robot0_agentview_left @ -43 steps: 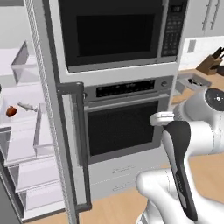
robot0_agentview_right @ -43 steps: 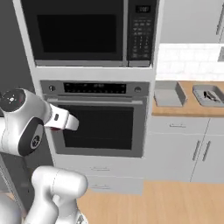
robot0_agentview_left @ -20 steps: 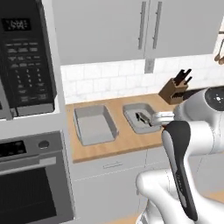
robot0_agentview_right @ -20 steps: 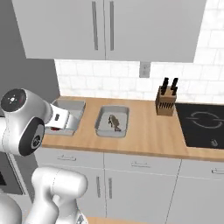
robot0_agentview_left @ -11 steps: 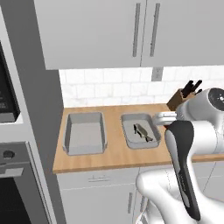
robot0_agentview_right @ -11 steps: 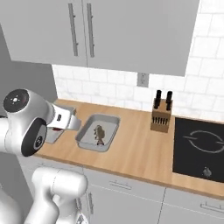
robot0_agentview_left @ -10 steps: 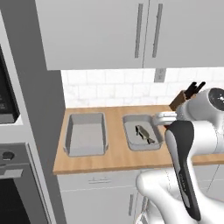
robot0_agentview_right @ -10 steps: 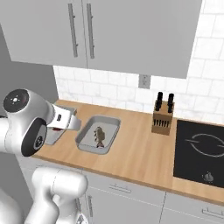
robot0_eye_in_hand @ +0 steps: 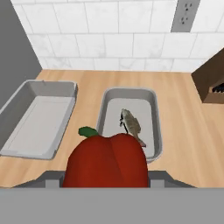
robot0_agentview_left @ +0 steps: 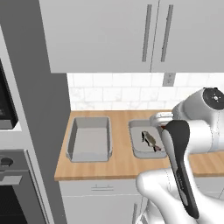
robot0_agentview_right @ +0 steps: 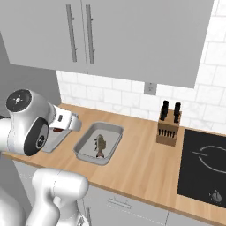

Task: Place one bell pepper and one fish in each tupperware on the nearby counter, to pack two identical lunches.

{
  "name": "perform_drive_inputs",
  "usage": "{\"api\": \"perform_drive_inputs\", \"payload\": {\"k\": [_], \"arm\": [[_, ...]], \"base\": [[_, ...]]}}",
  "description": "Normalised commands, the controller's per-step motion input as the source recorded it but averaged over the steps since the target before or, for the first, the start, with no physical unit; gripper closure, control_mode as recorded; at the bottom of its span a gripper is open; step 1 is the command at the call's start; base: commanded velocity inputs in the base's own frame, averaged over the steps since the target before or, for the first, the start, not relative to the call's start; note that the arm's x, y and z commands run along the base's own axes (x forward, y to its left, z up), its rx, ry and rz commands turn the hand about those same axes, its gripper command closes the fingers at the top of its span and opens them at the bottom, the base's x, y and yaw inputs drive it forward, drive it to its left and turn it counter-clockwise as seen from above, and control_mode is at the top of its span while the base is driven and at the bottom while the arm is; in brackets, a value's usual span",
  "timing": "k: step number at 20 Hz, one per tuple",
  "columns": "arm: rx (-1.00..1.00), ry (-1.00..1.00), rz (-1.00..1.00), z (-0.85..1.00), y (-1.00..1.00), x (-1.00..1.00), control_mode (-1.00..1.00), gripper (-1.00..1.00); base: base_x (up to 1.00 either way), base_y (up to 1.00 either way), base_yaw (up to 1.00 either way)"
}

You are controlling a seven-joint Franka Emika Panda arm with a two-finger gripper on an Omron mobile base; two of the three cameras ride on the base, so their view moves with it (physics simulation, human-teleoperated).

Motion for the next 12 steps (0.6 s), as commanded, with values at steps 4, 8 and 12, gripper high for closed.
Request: {"api": "perform_drive_inputs", "payload": {"k": [4,8,12], "arm": [[0.00,0.00,0.10,-0.98,-0.03,0.67,-1.00,1.00],[0.00,0.14,0.06,-0.88,0.00,0.91,-1.00,1.00],[-0.01,0.23,0.01,-0.70,0.02,0.78,-1.00,1.00]], "base": [[0.00,0.00,0.00],[0.00,0.00,0.00],[0.00,0.00,0.00]]}}
